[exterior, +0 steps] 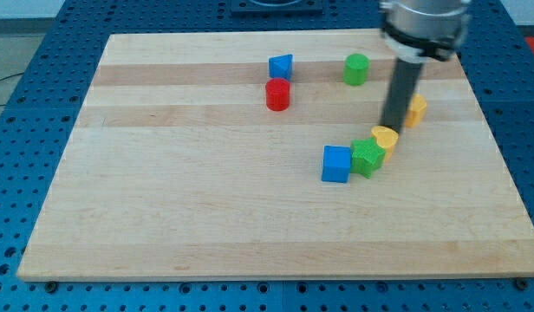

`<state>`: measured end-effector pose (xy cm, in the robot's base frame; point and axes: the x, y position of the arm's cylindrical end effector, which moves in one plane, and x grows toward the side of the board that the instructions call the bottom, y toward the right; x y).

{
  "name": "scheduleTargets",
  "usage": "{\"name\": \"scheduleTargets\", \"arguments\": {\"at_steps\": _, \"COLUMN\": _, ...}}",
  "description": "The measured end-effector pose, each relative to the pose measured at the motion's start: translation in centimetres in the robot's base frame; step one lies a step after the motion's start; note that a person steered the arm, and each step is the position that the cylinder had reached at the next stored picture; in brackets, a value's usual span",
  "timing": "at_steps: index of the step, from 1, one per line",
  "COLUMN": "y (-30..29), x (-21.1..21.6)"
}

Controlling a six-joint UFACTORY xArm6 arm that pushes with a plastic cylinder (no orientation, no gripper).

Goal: Move the green star to the bottom left of the blue cube

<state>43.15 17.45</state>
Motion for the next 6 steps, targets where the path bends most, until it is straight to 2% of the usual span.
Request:
{"name": "scheduleTargets", "arguments": {"at_steps": 1, "y": -2.3, "x": 3.1}}
{"name": "scheduleTargets", "arguments": {"at_steps": 3, "y": -18.0, "x": 9.3}}
{"name": "scheduleTargets", "arguments": {"at_steps": 4, "y": -21.1, "x": 9.5}}
{"name": "scheduleTargets", "arguments": {"at_steps": 6, "y": -16.4, "x": 9.5}}
